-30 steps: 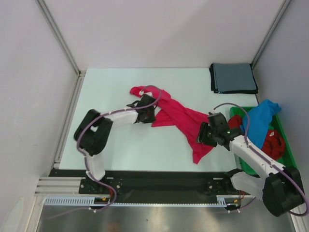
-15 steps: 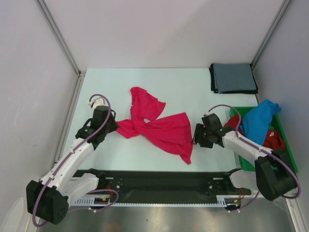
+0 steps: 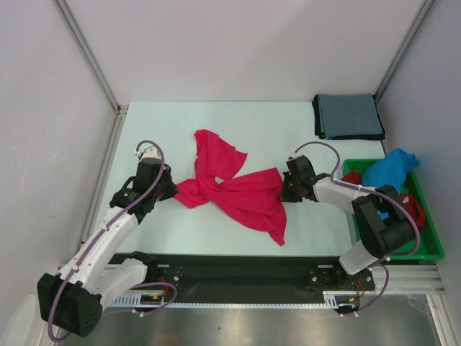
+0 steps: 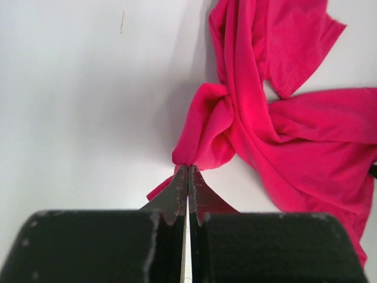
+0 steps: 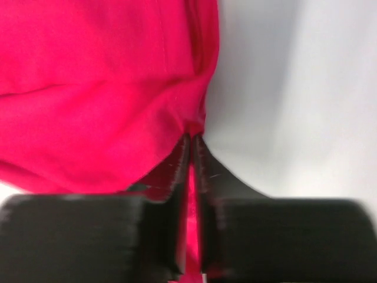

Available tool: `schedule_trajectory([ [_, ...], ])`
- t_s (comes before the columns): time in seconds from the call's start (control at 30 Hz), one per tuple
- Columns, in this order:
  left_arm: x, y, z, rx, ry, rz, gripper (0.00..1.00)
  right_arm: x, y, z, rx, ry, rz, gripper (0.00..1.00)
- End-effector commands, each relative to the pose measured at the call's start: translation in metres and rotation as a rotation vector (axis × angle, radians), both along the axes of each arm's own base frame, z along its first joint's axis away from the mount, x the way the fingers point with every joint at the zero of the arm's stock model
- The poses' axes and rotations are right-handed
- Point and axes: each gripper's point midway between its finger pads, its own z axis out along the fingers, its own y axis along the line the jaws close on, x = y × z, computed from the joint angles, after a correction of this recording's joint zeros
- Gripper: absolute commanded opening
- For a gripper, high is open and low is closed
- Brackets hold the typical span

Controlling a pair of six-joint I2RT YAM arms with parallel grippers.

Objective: Fold and stack the t-shirts
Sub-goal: Flatten the tshirt out

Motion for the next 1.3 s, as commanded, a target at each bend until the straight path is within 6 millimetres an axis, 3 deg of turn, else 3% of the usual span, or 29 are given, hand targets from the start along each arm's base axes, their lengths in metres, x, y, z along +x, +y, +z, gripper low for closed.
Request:
schedule_trajectory([
  [0.0,0.012,0.007,0.059,0.005,-0.133,-0.003,0.0,0.021,-0.004,-0.01,-0.036,-0.017,-0.097,0.0],
  [0.07,0.015,0.014,0.09,0.019,-0.192,0.006,0.0,0.031,-0.019,-0.008,-0.087,-0.037,-0.165,0.0],
  [0.13,0.013,0.026,0.113,0.045,-0.232,0.025,0.0,0.046,-0.045,0.004,-0.146,-0.076,-0.247,0.0],
  [0.17,0.013,0.028,0.136,0.041,-0.283,0.03,0.0,0.052,-0.054,0.01,-0.16,-0.092,-0.269,0.0],
  [0.23,0.01,0.036,0.156,0.061,-0.32,0.044,0.0,0.064,-0.075,0.023,-0.189,-0.111,-0.302,0.0],
  [0.27,0.009,0.039,0.176,0.061,-0.359,0.053,0.0,0.07,-0.092,0.031,-0.193,-0.121,-0.342,0.0],
  [0.43,-0.003,0.052,0.219,0.078,-0.449,0.086,0.0,0.071,-0.11,0.065,-0.198,-0.182,-0.338,0.0],
  [0.53,-0.012,0.054,0.236,0.057,-0.505,0.096,0.0,0.073,-0.103,0.076,-0.168,-0.222,-0.284,0.0],
  [0.63,-0.01,0.044,0.221,0.006,-0.482,0.07,0.0,0.084,-0.098,0.074,-0.164,-0.219,-0.243,0.0],
  [0.7,-0.004,0.028,0.188,-0.054,-0.41,0.029,0.0,0.097,-0.093,0.081,-0.15,-0.229,-0.227,0.0],
  [0.73,-0.003,0.021,0.173,-0.078,-0.378,0.013,0.0,0.102,-0.095,0.069,-0.159,-0.197,-0.227,0.0],
  [0.77,-0.001,0.011,0.14,-0.11,-0.312,-0.016,0.0,0.108,-0.095,0.067,-0.161,-0.195,-0.227,0.0],
  [0.83,-0.002,0.001,0.106,-0.171,-0.236,-0.017,0.0,0.13,-0.096,0.064,-0.147,-0.185,-0.224,0.0],
  [0.87,-0.007,-0.006,0.072,-0.195,-0.162,-0.035,0.0,0.139,-0.098,0.063,-0.149,-0.185,-0.224,0.0],
  [0.9,-0.008,-0.011,0.065,-0.236,-0.156,-0.037,0.0,0.145,-0.101,0.062,-0.159,-0.175,-0.227,0.01],
  [0.93,-0.01,-0.012,0.055,-0.245,-0.141,-0.034,0.0,0.162,-0.102,0.075,-0.153,-0.21,-0.237,0.0],
  [0.97,-0.014,-0.012,0.036,-0.244,-0.109,-0.028,0.0,0.169,-0.105,0.065,-0.161,-0.191,-0.242,0.01],
  [1.03,-0.018,-0.005,0.026,-0.228,-0.101,0.004,0.0,0.193,-0.102,0.077,-0.144,-0.231,-0.238,0.01],
  [1.07,-0.022,-0.004,0.016,-0.222,-0.081,0.008,0.0,0.199,-0.104,0.066,-0.146,-0.205,-0.236,0.02],
  [1.23,-0.035,-0.012,-0.003,-0.295,-0.044,0.009,0.0,0.236,-0.098,0.066,-0.131,-0.203,-0.2,0.06],
  [1.27,-0.038,-0.014,-0.009,-0.306,-0.039,0.003,0.0,0.243,-0.099,0.066,-0.134,-0.207,-0.197,0.14],
])
